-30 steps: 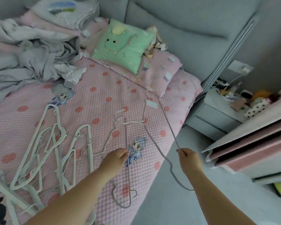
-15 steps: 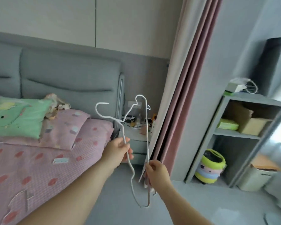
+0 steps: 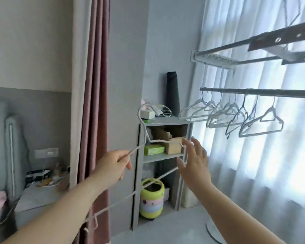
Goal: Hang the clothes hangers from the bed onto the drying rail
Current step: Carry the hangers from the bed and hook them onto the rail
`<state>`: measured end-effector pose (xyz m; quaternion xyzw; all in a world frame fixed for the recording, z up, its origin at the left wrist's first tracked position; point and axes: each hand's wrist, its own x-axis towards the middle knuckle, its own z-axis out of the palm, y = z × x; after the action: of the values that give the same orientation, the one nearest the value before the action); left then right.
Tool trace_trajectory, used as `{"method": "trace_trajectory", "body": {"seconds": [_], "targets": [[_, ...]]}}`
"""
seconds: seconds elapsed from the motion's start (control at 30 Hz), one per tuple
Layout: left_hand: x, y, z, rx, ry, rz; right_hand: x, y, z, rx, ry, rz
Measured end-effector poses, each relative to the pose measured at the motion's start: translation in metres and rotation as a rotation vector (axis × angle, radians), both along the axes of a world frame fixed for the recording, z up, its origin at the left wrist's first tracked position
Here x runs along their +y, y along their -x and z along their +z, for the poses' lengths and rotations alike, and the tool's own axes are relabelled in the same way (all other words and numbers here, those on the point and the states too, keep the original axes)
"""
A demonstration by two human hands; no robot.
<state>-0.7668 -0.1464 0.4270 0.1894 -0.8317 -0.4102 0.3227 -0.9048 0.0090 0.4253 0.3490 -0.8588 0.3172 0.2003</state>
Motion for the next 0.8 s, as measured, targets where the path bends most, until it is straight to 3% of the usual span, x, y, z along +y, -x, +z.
{"method": "trace_trajectory", "body": {"seconds": [0.13, 0.5, 0.8], "targets": [[0.026, 0.064, 0.009, -0.016, 0.019, -0.185, 0.036, 0.059, 0.010, 0.078, -0.126, -0.141], [0.052, 0.263, 0.047, -0.051, 0.068, -0.638, 0.099, 0.204, 0.034, 0.069, -0.109, -0.444], [0.113, 0.359, 0.081, -0.219, 0.221, -1.008, 0.172, 0.254, 0.056, 0.061, -0.174, -0.712]]}}
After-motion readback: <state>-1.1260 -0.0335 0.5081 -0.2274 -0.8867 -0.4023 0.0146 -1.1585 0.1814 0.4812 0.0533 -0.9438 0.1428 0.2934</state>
